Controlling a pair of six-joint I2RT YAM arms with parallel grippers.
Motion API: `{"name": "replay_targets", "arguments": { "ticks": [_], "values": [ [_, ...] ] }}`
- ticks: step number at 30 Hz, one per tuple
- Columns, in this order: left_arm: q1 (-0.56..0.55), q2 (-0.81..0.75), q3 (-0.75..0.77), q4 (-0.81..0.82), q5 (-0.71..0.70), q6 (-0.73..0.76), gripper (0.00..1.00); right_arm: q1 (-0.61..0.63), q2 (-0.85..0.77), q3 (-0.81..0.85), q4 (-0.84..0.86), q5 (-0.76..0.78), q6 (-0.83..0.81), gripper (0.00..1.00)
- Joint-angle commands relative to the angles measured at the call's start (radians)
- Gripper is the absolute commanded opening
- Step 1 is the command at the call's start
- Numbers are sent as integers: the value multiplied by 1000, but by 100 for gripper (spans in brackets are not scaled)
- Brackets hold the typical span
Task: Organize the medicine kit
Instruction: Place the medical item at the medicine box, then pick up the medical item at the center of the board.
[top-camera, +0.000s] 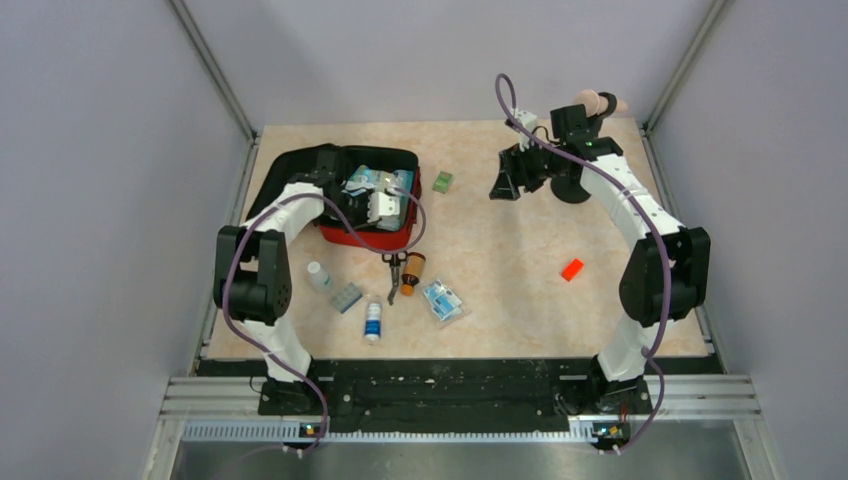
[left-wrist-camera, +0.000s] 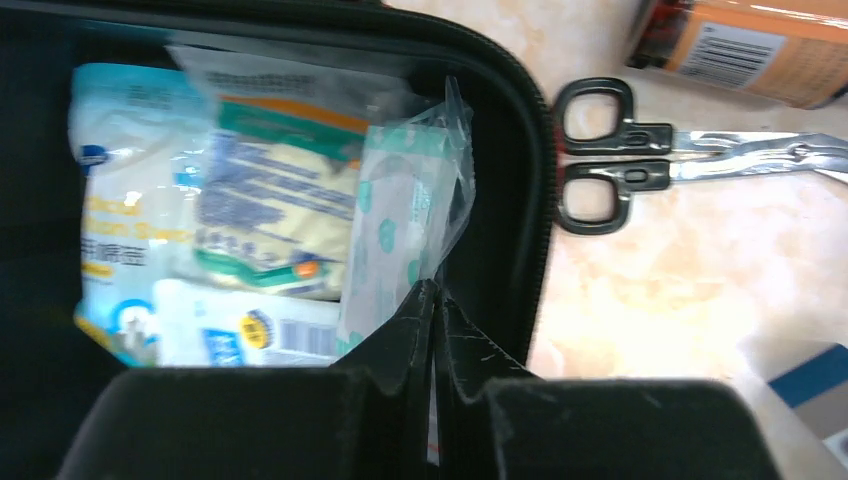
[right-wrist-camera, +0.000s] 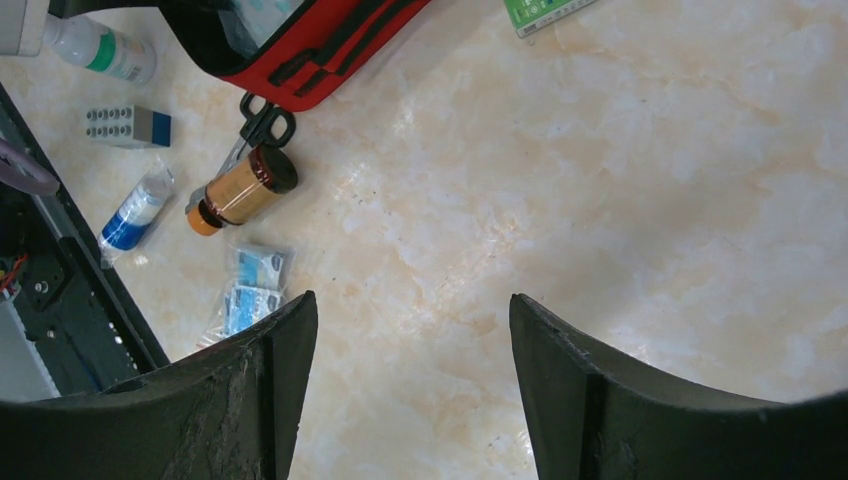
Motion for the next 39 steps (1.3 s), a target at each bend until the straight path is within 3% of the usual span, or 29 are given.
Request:
{"name": "replay_targets", "arguments": {
  "ticks": [1, 15, 21, 26, 28, 34, 39],
  "values": [
    [-2, -37, -13, -82, 23, 25, 12, 7, -53, 1, 22, -6, -4, 69],
    [13, -51, 70, -203, 92, -51, 39, 8, -48, -11, 22, -9, -2, 70],
    [20, -28, 181, -303, 153, -81, 45, 7, -55, -21, 22, -6, -4, 70],
    [19, -56, 200, -262, 200, -161, 48, 7, -58, -25, 22, -9, -4, 70],
    [11, -85, 190, -191, 210, -270, 48, 7, -62, -27, 22, -11, -2, 70],
    [-38, -276, -15, 249, 171, -898, 50, 7, -71, -51, 35, -21, 4, 70],
    [-142, -410, -240, 431, -43, -1068, 50, 11, -69, -66, 69, -32, 28, 70]
  ]
}}
